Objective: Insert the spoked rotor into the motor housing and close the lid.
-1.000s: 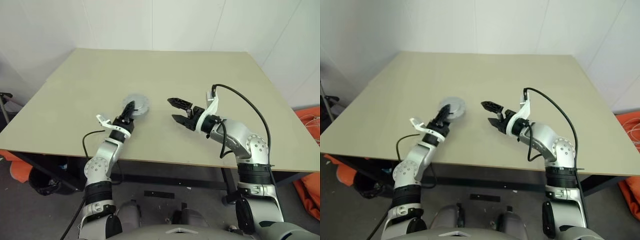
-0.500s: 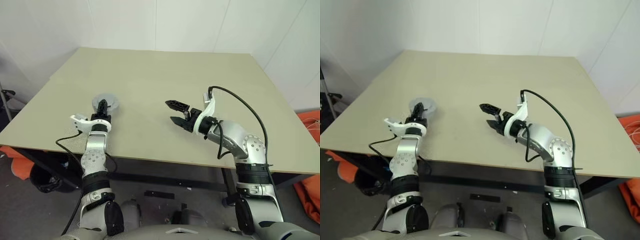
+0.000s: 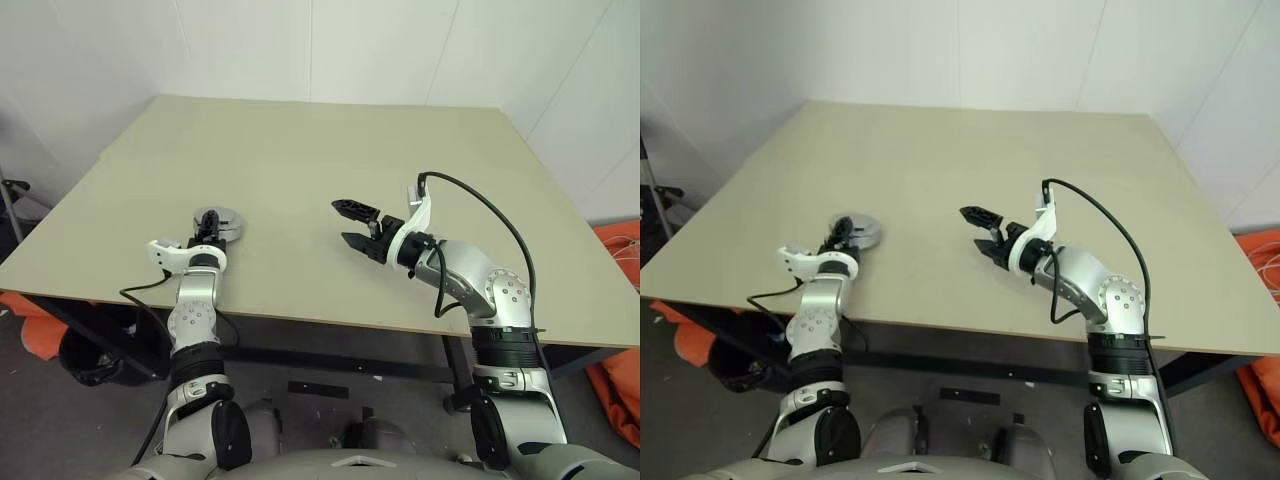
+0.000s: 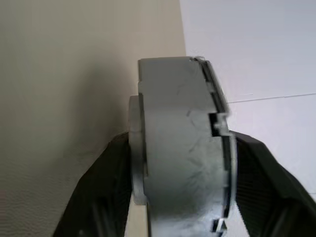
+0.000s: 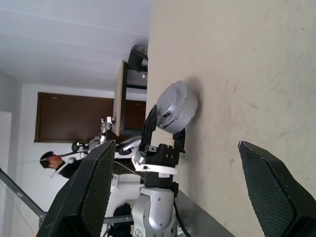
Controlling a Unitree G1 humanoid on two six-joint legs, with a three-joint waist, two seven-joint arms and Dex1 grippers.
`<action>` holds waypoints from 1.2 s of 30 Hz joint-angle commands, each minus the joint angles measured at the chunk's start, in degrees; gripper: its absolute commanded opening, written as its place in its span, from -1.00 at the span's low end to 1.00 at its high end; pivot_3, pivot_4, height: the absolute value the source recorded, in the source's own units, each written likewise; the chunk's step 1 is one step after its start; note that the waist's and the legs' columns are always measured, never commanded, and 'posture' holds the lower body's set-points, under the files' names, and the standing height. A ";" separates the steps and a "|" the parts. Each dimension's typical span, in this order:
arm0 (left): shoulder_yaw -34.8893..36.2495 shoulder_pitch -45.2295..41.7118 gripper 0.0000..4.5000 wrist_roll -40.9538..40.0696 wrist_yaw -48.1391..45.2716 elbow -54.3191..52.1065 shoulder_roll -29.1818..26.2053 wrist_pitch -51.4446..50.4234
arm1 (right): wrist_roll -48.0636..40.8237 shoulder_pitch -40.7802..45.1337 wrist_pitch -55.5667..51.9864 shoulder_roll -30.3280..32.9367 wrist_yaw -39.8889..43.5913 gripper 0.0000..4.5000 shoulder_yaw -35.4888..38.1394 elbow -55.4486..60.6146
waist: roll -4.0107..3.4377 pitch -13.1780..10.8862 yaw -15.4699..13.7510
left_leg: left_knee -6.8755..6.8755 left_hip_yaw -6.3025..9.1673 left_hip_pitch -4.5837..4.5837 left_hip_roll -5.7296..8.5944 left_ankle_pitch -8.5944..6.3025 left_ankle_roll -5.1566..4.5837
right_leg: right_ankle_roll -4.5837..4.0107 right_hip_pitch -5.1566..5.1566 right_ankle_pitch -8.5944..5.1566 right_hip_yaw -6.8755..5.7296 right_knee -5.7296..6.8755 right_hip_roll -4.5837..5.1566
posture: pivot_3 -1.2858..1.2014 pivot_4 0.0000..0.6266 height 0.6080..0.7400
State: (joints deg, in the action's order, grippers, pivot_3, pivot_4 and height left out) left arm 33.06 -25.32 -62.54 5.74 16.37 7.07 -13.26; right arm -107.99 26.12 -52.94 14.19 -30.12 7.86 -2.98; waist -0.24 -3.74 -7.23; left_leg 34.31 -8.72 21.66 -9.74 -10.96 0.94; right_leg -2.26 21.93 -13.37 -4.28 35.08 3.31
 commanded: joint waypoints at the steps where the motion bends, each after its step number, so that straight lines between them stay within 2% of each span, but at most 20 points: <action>1: 0.10 -2.31 0.93 0.42 1.33 -2.13 -0.13 1.27 | -0.62 1.37 0.26 0.44 0.98 1.00 0.50 1.49 | 0.00 0.00 0.02 | 0.00 0.00 0.00 0.00 0.00 0.00 | 0.00 0.00 0.00 0.00 0.00 0.00 | 0.03 -1.00 1.00; 2: 0.05 -2.37 0.99 0.53 1.57 -2.18 -0.12 1.23 | -0.55 1.40 0.20 0.49 1.11 1.00 0.50 1.37 | 0.01 0.00 0.01 | 0.00 0.00 0.00 0.00 0.00 0.00 | 0.00 -0.01 0.00 0.00 0.00 0.00 | 0.03 -1.00 1.00; 11: -0.94 -0.98 0.99 1.25 5.62 -5.22 1.39 0.77 | -0.41 1.31 0.08 0.68 1.41 1.00 0.40 1.24 | 0.01 0.01 -0.01 | 0.00 0.01 0.00 0.01 0.00 0.00 | 0.00 -0.01 0.00 0.00 0.00 0.01 | 0.03 -1.00 1.00; 18: -3.66 5.68 0.99 1.14 14.54 -15.83 4.61 -2.36 | -0.39 1.19 -0.08 0.92 1.64 1.00 0.35 1.12 | 0.03 0.02 0.17 | 0.00 0.02 -0.01 -0.02 0.00 0.00 | -0.01 -0.01 0.00 -0.02 0.00 -0.01 | 0.03 -1.00 1.00; 31: -5.89 14.56 0.99 -2.14 26.92 -27.13 4.21 -9.03 | -0.25 1.93 -0.64 0.94 2.19 1.00 -0.21 0.10 | 0.10 0.06 0.16 | 0.03 0.07 -0.46 -0.02 0.00 0.02 | 0.02 -0.65 -0.01 -0.09 -0.15 0.00 | 0.03 -1.00 1.00; 34: -7.87 15.44 0.99 -4.20 23.17 -29.78 1.54 -12.45 | 0.52 1.76 -0.95 1.33 2.75 1.00 -0.29 0.23 | 0.12 0.10 0.33 | 0.03 0.09 -0.45 -0.02 0.00 0.01 | 0.03 -0.66 0.00 -0.11 -0.20 0.00 | 0.03 -1.00 1.00; 36: -10.23 15.58 0.99 -3.64 18.47 -31.58 -1.65 -13.96 | 6.75 1.61 -1.80 3.12 6.16 1.00 -1.44 1.42 | 0.15 0.11 0.07 | 0.02 0.10 -0.43 -0.01 0.00 0.01 | 0.03 -0.65 0.00 -0.12 -0.21 0.00 | 0.03 -1.00 1.00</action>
State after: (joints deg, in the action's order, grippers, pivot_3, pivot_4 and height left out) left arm 26.22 -9.14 -65.61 27.99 -10.92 5.03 -25.96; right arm -104.60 26.58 -54.06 16.35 -26.58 7.20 -3.59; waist -0.09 -3.63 -7.16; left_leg 34.33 -8.60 21.29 -9.76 -10.96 0.95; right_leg -2.22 21.29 -13.37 -4.45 34.86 3.31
